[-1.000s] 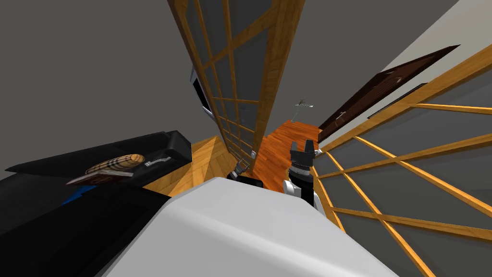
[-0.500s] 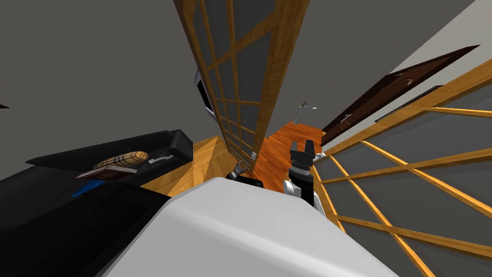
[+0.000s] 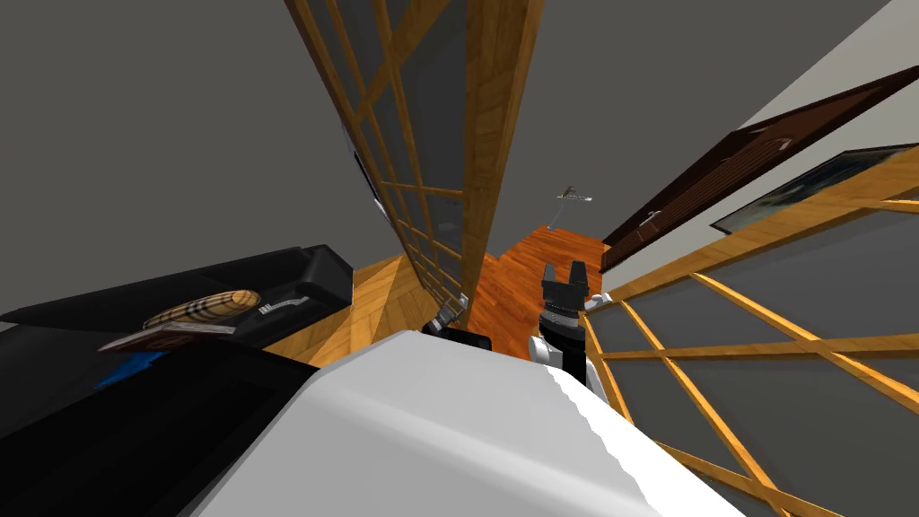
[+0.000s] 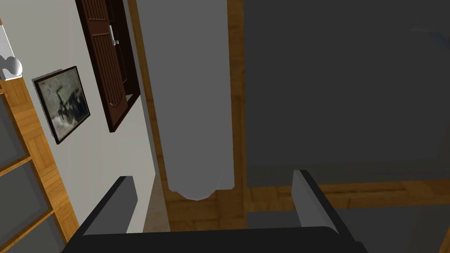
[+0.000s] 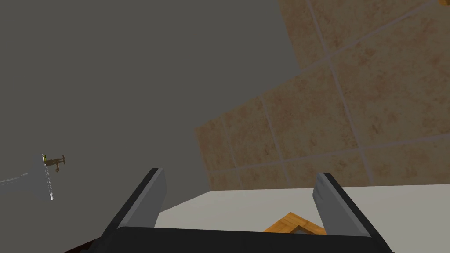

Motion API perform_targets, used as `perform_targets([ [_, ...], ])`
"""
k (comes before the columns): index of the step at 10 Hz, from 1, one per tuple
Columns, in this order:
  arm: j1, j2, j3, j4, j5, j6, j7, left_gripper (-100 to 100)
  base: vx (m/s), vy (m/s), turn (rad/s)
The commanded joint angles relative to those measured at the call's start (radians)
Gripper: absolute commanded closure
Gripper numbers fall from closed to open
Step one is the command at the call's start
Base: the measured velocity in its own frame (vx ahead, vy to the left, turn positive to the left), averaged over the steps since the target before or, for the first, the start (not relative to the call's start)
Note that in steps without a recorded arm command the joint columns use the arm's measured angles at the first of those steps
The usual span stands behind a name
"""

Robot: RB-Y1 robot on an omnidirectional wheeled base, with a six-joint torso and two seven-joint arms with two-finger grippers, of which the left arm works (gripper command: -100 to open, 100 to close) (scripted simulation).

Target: Push the door open

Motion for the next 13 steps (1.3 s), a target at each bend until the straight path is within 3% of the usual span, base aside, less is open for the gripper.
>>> perform_targets([
  [1, -0.006, -0.023, 0.001, 0.004, 0.004, 0.002, 0.000, -100, 0.146, -0.111, 0.003],
  [2, -0.009, -0.044, 0.002, 0.007, 0.006, 0.003, -0.001, -100, 0.124, -0.120, -0.017],
  [3, -0.010, -0.032, 0.002, 0.008, 0.005, 0.003, -0.002, -100, 0.057, -0.059, 0.002],
  [4, -0.010, -0.032, 0.002, 0.008, 0.005, 0.003, -0.002, 100, -0.007, 0.008, 0.004],
  [9, -0.010, -0.032, 0.002, 0.008, 0.005, 0.003, -0.002, 100, -0.013, 0.013, -0.001],
  [10, -0.005, 0.000, 0.006, 0.004, 0.007, 0.003, -0.004, -100, -0.045, 0.007, 0.046],
  [11, -0.001, 0.015, 0.010, 0.000, 0.009, 0.003, -0.006, -100, -0.100, 0.004, 0.087],
  [12, 0.008, 0.012, 0.019, -0.009, 0.014, 0.003, -0.010, -100, -0.148, 0.011, 0.153],
  [13, 0.012, -0.005, 0.023, -0.013, 0.016, 0.003, -0.012, -100, -0.201, 0.003, 0.099],
])
